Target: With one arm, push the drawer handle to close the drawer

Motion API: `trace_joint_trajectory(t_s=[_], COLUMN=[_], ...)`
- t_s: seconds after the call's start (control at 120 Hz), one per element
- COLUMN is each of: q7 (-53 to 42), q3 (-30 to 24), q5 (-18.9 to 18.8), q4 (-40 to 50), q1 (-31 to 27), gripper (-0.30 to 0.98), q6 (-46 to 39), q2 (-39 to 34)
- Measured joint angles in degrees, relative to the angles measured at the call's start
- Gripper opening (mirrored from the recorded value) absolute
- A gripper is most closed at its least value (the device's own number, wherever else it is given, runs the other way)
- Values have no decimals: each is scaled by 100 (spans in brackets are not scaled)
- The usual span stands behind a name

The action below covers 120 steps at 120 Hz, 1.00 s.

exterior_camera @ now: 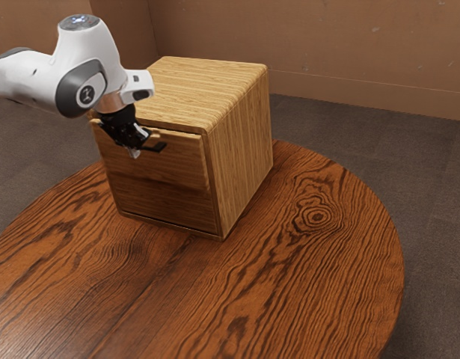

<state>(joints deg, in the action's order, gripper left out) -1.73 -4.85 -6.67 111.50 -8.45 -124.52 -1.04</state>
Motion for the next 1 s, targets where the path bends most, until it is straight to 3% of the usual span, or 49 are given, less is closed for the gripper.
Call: trace_joint_trajectory(t_s=[0.133, 0.183, 0.333, 0.408, 0.525, 0.683, 1.0], q7=[-92, -113, -26, 153, 413, 616, 891], q3=[1, 1, -23, -263, -553, -603, -588], q5=[30, 190, 487, 833, 1237, 1400, 1441], q4=[-143, 193, 1544, 1758, 937, 588, 624], q1=[-2, -15, -70, -79, -157, -253, -279], gripper=[-10, -10, -10, -9, 15, 43, 63], q6=[-5, -64, -247, 93, 1142, 2018, 2771], q2=[111, -65, -1268, -1986, -2393, -2472, -2513])
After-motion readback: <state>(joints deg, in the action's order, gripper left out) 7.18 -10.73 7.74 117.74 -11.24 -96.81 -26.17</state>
